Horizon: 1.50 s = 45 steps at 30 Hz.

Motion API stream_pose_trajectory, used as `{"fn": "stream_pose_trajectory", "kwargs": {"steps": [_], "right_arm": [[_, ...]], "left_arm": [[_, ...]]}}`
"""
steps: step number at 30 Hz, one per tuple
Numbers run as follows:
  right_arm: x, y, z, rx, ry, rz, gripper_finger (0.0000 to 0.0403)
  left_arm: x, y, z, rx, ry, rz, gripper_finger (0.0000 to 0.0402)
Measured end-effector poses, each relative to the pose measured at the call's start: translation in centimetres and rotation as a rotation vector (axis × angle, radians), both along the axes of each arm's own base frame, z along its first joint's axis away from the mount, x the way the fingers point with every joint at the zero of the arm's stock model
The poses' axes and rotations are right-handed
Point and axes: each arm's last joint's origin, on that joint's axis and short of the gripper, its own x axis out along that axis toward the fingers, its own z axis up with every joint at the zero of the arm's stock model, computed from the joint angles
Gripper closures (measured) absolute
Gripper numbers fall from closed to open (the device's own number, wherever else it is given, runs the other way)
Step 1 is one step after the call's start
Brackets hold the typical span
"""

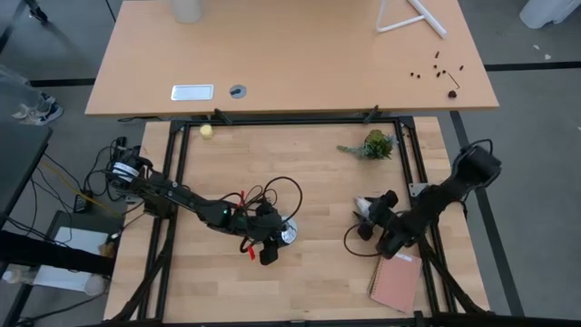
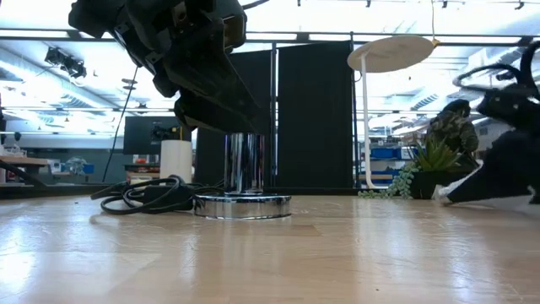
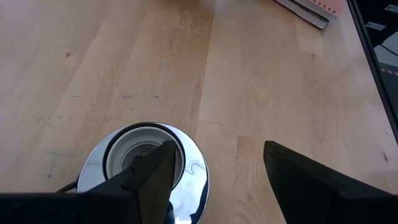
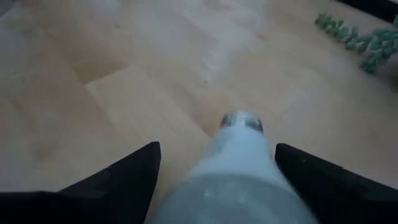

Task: Screw lightbulb
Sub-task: Insert the light bulb into the lamp

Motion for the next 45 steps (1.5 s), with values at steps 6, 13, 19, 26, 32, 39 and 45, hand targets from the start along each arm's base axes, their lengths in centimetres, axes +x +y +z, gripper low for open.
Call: {"fn": "stream_pose_trajectory", "kwargs": {"steps": [6, 13, 19, 26, 32, 39, 45], "right_arm": [[0.3, 0.3, -1.8, -0.016, -0.062, -0.04, 0.0095], [0.3, 0.7, -2.5, -0.032, -0.119, -0.032, 0.0119], [0.4, 0.6, -2.5, -0.036, -0.119, -0.04, 0.0143], [0.8, 0.7, -1.9, -0.032, -0.084, -0.022, 0.0135], [2.3, 1.8, 0.4, -0.021, -0.007, 0.052, 0.014], [4.6, 2.5, 4.3, -0.036, 0.056, 0.196, 0.0136], [8.0, 3.0, 10.1, 0.012, 0.091, 0.435, 0.0138]], "left_arm": [[0.0, 0.0, 0.0, 0.001, 0.001, 0.0, 0.0153], [0.0, 0.0, 0.0, 0.003, 0.001, 0.002, 0.0153], [0.0, 0.0, 0.0, 0.004, 0.001, 0.0, 0.0153], [0.0, 0.0, 0.0, 0.009, -0.002, -0.002, 0.0153], [0.4, 0.2, 0.8, 0.098, -0.099, 0.027, 0.0153], [0.7, 0.3, 1.2, 0.17, -0.152, 0.037, 0.0153], [0.8, -1.5, 2.7, 0.329, -0.32, -0.063, 0.0153]]}}
